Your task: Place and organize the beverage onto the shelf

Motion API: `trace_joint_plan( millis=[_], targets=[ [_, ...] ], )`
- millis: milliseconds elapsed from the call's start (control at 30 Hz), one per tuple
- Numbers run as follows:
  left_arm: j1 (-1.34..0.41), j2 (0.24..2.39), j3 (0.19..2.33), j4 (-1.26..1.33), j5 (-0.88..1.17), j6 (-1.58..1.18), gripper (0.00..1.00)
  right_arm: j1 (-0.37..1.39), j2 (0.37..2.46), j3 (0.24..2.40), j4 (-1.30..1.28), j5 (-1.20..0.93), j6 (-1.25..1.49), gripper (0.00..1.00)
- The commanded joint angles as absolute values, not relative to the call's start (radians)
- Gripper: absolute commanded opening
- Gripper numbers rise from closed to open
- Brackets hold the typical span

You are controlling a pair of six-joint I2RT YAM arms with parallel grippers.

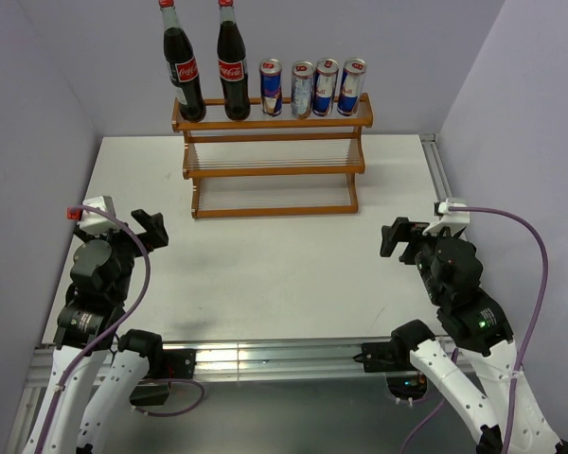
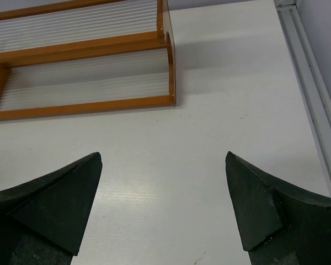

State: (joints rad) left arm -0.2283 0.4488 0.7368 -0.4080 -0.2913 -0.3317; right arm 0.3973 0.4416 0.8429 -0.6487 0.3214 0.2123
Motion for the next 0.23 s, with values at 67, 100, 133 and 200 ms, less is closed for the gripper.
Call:
trace_joint_plan(
  millis=[67,100,133,200],
  targets=[
    [-0.224,0.445,0.738,-0.367,-0.279,-0.311,0.99,0.405,0.442,0.838,-0.604,0.339,0.222,1.0],
    [-0.224,0.445,0.738,-0.367,-0.279,-0.311,1.0,0.405,0.442,0.838,-0.604,0.341,0.221,1.0],
    [-0.224,0.446,0.738,-0.367,-0.279,-0.311,0.99,0.405,0.44,0.839,-0.604,0.342,0.222,1.0],
    [-0.224,0.445,0.736,-0.365,-0.279,-0.31,0.99,0.403,0.443,0.838,-0.601,0.341,0.219,1.0]
  ],
)
